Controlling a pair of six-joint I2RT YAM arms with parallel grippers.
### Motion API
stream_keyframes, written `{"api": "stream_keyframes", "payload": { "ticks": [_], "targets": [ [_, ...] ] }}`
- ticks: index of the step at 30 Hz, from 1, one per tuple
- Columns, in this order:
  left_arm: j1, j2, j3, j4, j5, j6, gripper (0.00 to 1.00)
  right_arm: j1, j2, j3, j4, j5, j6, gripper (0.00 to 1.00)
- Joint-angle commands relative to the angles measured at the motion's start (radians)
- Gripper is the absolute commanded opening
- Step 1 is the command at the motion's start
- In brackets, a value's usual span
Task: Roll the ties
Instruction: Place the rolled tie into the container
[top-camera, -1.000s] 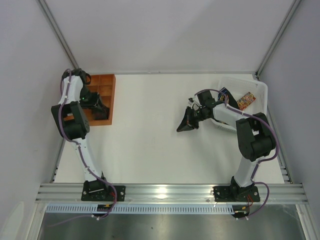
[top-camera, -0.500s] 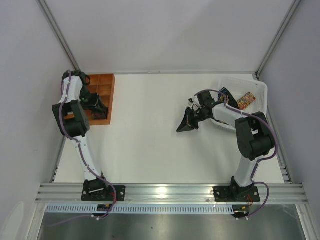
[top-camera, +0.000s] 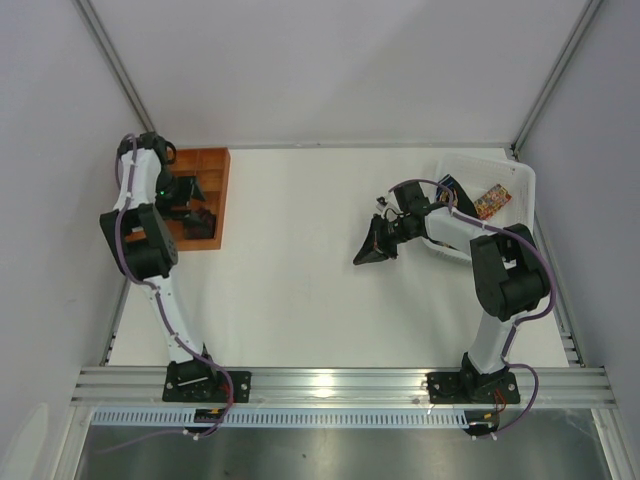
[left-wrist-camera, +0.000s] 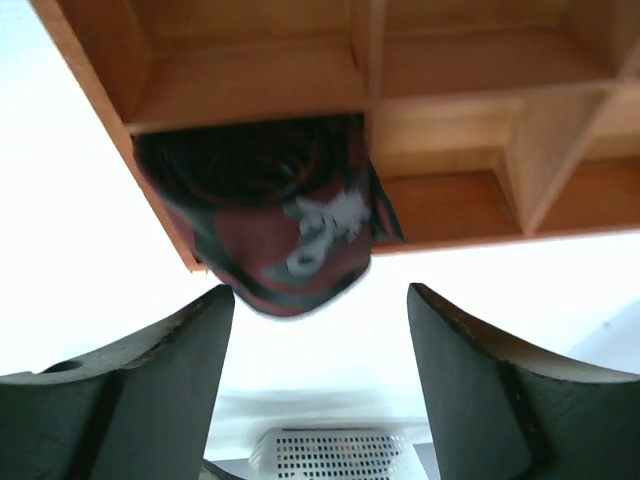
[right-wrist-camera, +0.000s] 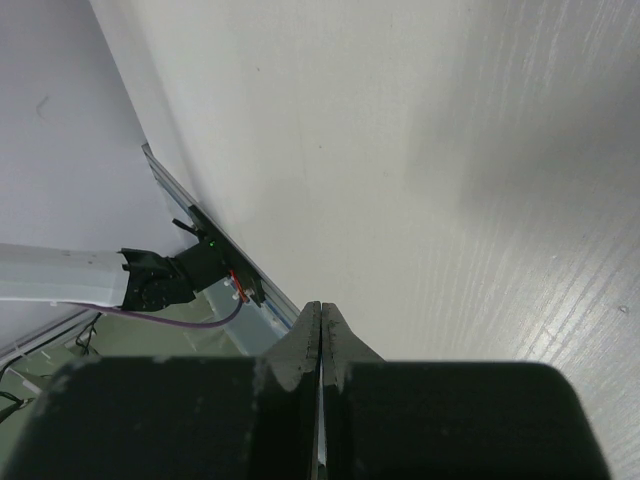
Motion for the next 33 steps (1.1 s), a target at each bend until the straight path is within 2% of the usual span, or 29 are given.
{"api": "stream_keyframes", "payload": {
  "ticks": [1,2,4,5,6,7,8,9,13,14,15,16,17,21,25,27,29,33],
  "targets": [
    [-0.008,-0.127,0.017,-0.112,0.007,0.025,0.77,-0.002,0.0,0.004,0.012,-0.022,0.007,0.0],
    [-0.011,-0.153,0.005,-0.112,0.007,0.031,0.81,-0.001,0.001,0.005,0.014,-0.022,0.007,0.0],
    [-0.023,-0.176,-0.01,-0.11,-0.007,0.077,0.83,0.001,0.0,0.005,0.014,-0.024,0.008,0.0],
    [-0.031,-0.185,-0.01,-0.106,-0.019,0.101,0.9,0.002,0.0,0.005,0.016,-0.025,0.008,0.0],
    [-0.037,-0.19,-0.004,-0.106,-0.033,0.168,0.91,0.002,0.0,0.005,0.016,-0.025,0.008,0.0],
    [-0.061,-0.2,0.003,-0.109,-0.098,0.204,0.93,0.005,0.0,0.005,0.016,-0.024,0.008,0.0],
    [-0.077,-0.207,0.003,-0.106,-0.134,0.241,1.0,0.005,0.001,0.005,0.019,-0.024,0.007,0.0],
    [-0.092,-0.22,-0.003,-0.09,-0.164,0.338,1.0,0.007,0.0,0.005,0.019,-0.025,0.008,0.0],
    [-0.204,-0.301,-0.081,0.038,-0.442,0.581,1.0,0.017,-0.007,0.008,0.016,-0.025,0.005,0.0],
    [-0.218,-0.32,-0.149,0.084,-0.456,0.701,1.0,0.017,-0.01,0.01,0.011,-0.024,0.004,0.0],
    [-0.238,-0.338,-0.192,0.202,-0.45,0.769,1.0,0.02,-0.017,0.008,0.008,-0.021,-0.001,0.0],
    [-0.241,-0.361,-0.232,0.236,-0.438,0.822,1.0,0.022,-0.02,0.007,0.003,-0.019,-0.002,0.0],
    [-0.239,-0.362,-0.28,0.261,-0.435,0.866,1.0,0.024,-0.027,0.007,-0.003,-0.016,-0.007,0.0],
    [-0.229,-0.32,-0.271,0.296,-0.373,1.07,1.0,0.027,-0.051,-0.002,-0.011,-0.007,-0.016,0.0],
    [-0.222,-0.29,-0.236,0.329,-0.332,1.173,1.0,0.033,-0.062,-0.009,-0.015,-0.002,-0.016,0.0],
    [-0.225,-0.233,-0.173,0.288,-0.301,1.222,1.0,0.037,-0.071,-0.013,-0.014,-0.001,-0.013,0.0],
    [-0.229,-0.198,-0.118,0.264,-0.323,1.252,1.0,0.042,-0.071,-0.015,-0.017,0.001,-0.015,0.0],
    [-0.227,-0.187,-0.139,0.279,-0.378,1.269,1.0,0.042,-0.074,-0.019,-0.021,-0.001,-0.015,0.0]
  ]
}}
